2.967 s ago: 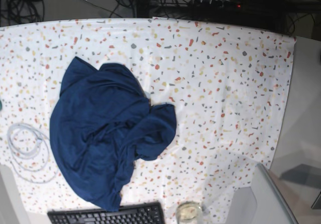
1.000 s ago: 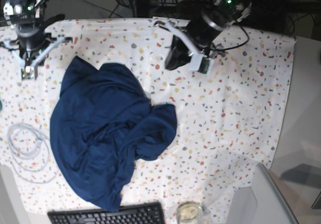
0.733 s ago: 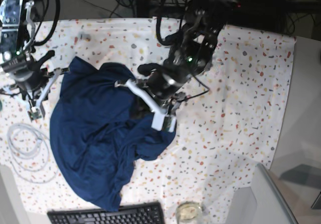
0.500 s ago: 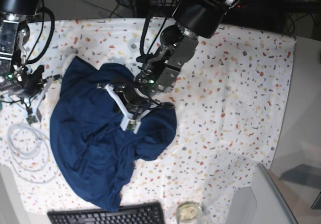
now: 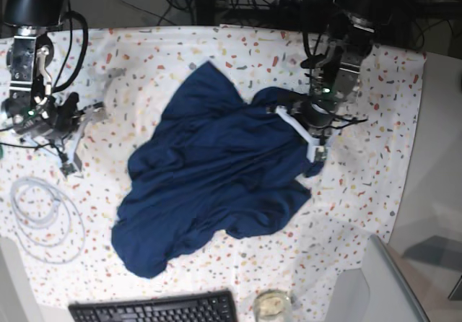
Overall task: Layout the t-shirt on the table in an organized manner, then fold the t-shirt properly
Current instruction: 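Grasp the navy t-shirt with both grippers and pull it apart to spread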
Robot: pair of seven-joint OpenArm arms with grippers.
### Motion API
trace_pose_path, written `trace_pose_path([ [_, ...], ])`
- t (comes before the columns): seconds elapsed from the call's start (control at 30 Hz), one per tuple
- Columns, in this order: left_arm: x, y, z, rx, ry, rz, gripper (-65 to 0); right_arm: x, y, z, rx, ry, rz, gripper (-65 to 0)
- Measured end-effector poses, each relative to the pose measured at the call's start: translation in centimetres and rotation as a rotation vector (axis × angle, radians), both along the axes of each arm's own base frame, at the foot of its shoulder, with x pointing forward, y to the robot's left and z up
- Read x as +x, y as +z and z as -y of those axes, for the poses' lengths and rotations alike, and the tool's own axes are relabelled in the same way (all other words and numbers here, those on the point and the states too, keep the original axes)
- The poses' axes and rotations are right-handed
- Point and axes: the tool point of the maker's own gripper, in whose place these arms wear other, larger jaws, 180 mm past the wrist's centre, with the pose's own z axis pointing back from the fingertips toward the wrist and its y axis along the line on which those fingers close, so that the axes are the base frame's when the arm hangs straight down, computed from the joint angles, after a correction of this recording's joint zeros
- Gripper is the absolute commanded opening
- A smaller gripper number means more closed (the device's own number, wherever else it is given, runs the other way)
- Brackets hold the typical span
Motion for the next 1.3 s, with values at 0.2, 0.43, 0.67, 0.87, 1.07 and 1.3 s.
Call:
trace_pose_path([
  [0.2,2.2,7.8,-2.2,-0.026,0.086,0.123,-65.0,4.2,2.0,-0.4,0.008,0.011,0.064,-64.7],
  [0.43,-3.9,6.3,2.9,-0.15,0.091,0.028,-65.0,13.5,3.5,-0.1,0.101,-0.095,0.12,-30.9],
  [0.67,-8.4,4.7,2.8,-0.148,0.112,-0.007,-65.0,17.6,0.6,-4.9,0.316,-0.133,0.117,-4.1],
  [0.87,-11.0,4.6,-2.4,-0.075,0.222,0.013,-65.0,16.0,-2.1,-7.6,0.385,-0.143,0.092,-9.6],
  [1.07,-12.0,5.4,-4.5,-0.043,0.268,0.021,-65.0,15.0,-2.8,-8.5,0.406,-0.146,0.11,-65.0],
  [1.3,-11.7,5.8,-5.2,-0.031,0.279,0.039,-65.0,12.2,1.0,-0.7,0.25,-0.222,0.205,-65.0],
])
